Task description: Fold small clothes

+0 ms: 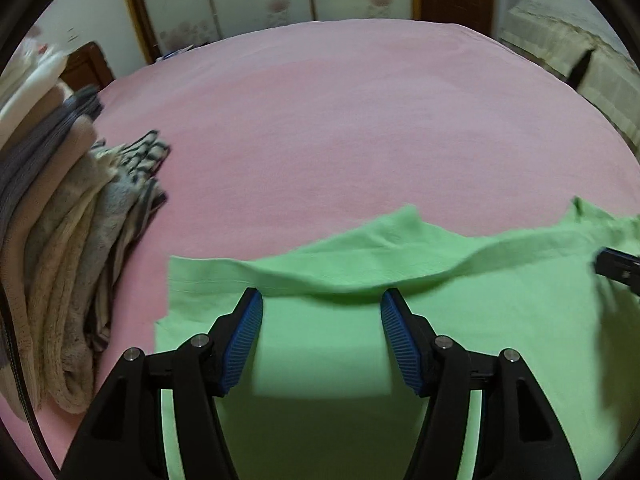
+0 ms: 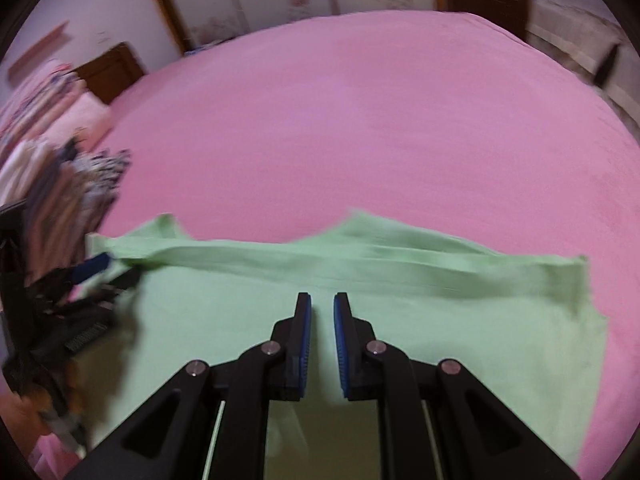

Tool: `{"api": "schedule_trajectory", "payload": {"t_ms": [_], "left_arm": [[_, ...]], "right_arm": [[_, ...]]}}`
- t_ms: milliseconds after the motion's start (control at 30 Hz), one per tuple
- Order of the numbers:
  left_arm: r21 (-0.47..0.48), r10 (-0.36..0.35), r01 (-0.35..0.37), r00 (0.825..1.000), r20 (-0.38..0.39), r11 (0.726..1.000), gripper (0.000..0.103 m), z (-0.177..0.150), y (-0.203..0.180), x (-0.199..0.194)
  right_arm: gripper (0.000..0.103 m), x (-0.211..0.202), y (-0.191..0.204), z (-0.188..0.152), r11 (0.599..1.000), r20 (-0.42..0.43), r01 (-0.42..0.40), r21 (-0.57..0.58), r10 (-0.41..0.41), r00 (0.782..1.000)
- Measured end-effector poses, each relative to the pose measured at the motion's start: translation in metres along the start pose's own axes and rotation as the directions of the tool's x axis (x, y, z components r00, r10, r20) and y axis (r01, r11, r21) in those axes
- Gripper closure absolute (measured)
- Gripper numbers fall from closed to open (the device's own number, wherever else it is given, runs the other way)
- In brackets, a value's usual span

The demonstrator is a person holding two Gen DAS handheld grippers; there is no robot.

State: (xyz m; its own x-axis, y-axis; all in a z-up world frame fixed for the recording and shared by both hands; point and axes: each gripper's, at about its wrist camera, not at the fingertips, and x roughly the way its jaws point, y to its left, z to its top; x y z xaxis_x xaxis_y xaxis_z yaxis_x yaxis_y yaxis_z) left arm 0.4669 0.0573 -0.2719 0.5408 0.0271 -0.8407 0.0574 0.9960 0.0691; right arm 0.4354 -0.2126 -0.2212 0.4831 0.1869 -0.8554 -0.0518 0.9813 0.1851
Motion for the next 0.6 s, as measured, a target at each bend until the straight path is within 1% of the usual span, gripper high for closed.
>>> {"api": "schedule_trajectory", "payload": {"t_ms": [67,100,133,233,300,333,367,433,467,533,600], "left_arm": [[-0.020,0.009,-0.009,1.000,0.000,1.000,0.042,0.004,0.010,0.004],[-0.030,0.016,-0.017,1.000,-0.004,0.999,0.039,0.005,0.015,0.007],[-0.037,0.019,-0.019,1.000,-0.007,0.999,0.039,0.006,0.018,0.009],[-0.060,0.040,-0.041,0.999,-0.009,0.997,0.039,0.009,0.029,0.015],[-0.058,0.072,-0.072,0.997,-0.006,0.996,0.039,0.012,0.034,0.018],[-0.056,0.080,-0.080,0.997,-0.005,0.995,0.038,0.013,0.035,0.019],[-0.057,0.092,-0.092,0.996,-0.004,0.994,0.038,0.013,0.037,0.019],[-0.060,0.108,-0.108,0.994,-0.004,0.992,0.038,0.014,0.039,0.018],[-0.058,0.120,-0.120,0.993,-0.002,0.991,0.038,0.014,0.039,0.016],[-0.036,0.155,-0.155,0.988,0.004,0.987,0.038,0.012,0.036,0.011],[0.000,0.185,-0.185,0.983,0.018,0.983,0.038,0.008,0.031,0.001]], "right_arm": [[0.092,-0.001,-0.027,0.001,0.998,0.002,0.046,0.050,-0.046,0.999],[0.093,-0.001,-0.039,0.001,0.996,0.004,0.061,0.064,-0.061,0.998],[0.095,-0.003,-0.054,0.001,0.993,0.007,0.078,0.093,-0.079,0.997],[0.098,-0.012,-0.093,0.001,0.982,0.022,0.096,0.166,-0.101,0.995],[0.101,-0.019,-0.111,-0.001,0.976,0.035,0.098,0.193,-0.107,0.994],[0.103,-0.023,-0.119,-0.002,0.974,0.041,0.087,0.210,-0.098,0.994],[0.103,-0.026,-0.125,-0.003,0.971,0.046,0.080,0.227,-0.093,0.995],[0.103,-0.031,-0.133,-0.004,0.963,0.052,0.114,0.246,-0.130,0.990],[0.103,-0.034,-0.137,-0.006,0.962,0.056,0.103,0.254,-0.121,0.991],[0.103,-0.041,-0.142,-0.009,0.956,0.057,0.097,0.275,-0.117,0.991],[0.101,-0.053,-0.139,-0.012,0.959,0.066,0.099,0.265,-0.121,0.991]]}}
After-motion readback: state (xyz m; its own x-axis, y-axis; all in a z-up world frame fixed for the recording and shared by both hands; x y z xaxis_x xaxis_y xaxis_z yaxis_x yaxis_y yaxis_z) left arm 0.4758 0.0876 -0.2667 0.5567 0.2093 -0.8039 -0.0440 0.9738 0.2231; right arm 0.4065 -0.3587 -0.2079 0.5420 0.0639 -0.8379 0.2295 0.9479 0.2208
